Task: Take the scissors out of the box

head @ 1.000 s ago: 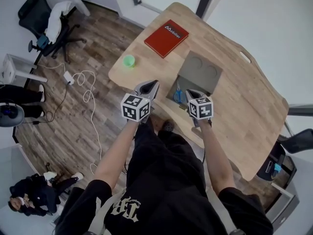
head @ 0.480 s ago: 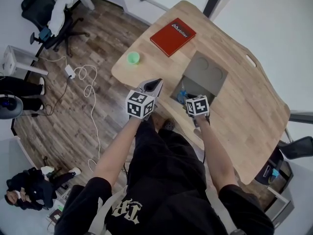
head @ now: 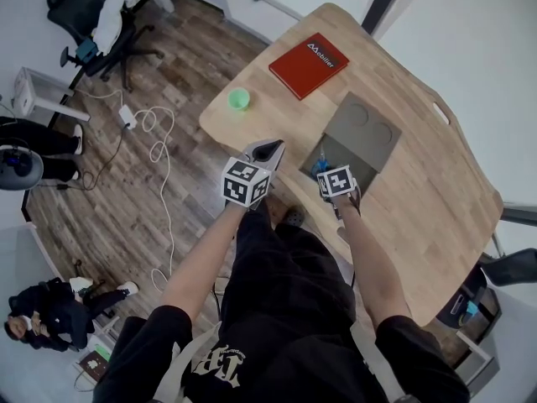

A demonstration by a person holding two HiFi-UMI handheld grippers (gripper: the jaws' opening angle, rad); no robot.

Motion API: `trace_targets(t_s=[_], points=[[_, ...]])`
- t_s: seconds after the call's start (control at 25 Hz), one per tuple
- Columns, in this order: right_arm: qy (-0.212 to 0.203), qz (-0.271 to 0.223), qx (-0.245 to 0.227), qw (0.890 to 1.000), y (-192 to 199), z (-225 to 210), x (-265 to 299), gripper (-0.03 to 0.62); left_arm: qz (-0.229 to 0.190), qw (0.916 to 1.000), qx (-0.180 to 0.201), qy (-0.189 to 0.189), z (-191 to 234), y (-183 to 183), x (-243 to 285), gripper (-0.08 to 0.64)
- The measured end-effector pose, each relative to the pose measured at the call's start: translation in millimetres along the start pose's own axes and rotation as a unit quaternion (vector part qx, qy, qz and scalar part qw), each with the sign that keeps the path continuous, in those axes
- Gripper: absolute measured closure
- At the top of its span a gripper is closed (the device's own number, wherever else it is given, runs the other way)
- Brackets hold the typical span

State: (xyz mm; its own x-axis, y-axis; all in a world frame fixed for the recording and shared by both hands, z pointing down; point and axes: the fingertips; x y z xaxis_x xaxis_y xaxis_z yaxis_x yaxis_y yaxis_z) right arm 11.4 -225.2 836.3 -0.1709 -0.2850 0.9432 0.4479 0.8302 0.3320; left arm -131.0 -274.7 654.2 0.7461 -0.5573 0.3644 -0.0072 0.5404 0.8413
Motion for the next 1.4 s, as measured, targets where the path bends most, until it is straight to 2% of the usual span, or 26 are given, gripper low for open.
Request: trace_targets(t_s=[0.24, 0.4, 0.52, 0.6, 0.72, 0.88, 1.04, 1.2, 1.4], points=[[0.011, -0.001, -0.012, 1.000, 0, -4, 3, 0.466, 0.005, 1.0000, -0.002, 0.000, -1, 6, 0, 0.557], [0.040, 0.032, -0.009, 0.999, 13, -13, -1, 0.474, 0.009, 0.9999, -0.003, 0.004, -3, 7, 2, 0.557], [0.044, 0.018, -0.014, 0.999, 3, -11, 3, 0.477, 0.010, 0.9999, -0.004, 0.005, -4, 5, 2, 0.557], [0.050, 0.032, 0.003, 0.998, 6, -15, 1, 0.486, 0.009, 0.9999, -0.003, 0.005, -3, 3, 2, 0.557], [0.042, 0.020, 0.027, 0.999, 4, -18, 2, 0.500, 0.010, 0.9999, -0.002, 0.005, -3, 3, -1, 0.557], [0.061, 0.040, 0.007, 0.997, 17, -28, -11, 0.505, 0.016, 0.9999, -0.001, 0.004, -1, 3, -4, 0.557], [0.056, 0.028, 0.005, 0.998, 16, -29, -21, 0.506, 0.021, 0.9998, -0.005, 0.001, -1, 7, -3, 0.557], [0.048, -0.006, 0.013, 0.999, 6, -27, -30, 0.508, 0.020, 0.9998, -0.008, 0.003, -7, 5, -1, 0.557], [0.049, -0.018, 0.022, 0.998, 6, -29, -43, 0.508, 0.014, 0.9999, -0.004, 0.007, -15, -2, -1, 0.557]])
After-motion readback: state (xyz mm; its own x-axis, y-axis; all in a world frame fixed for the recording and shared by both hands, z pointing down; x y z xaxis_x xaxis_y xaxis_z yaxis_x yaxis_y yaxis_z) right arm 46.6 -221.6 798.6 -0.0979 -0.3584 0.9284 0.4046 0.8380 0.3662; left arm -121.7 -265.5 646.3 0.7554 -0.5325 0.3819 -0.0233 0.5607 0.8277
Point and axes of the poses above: the fingertips, and each gripper's own axes: x forward along the fingers, z to its left, y out of its underside, and after that the axes turned 9 degrees about y, right-handed
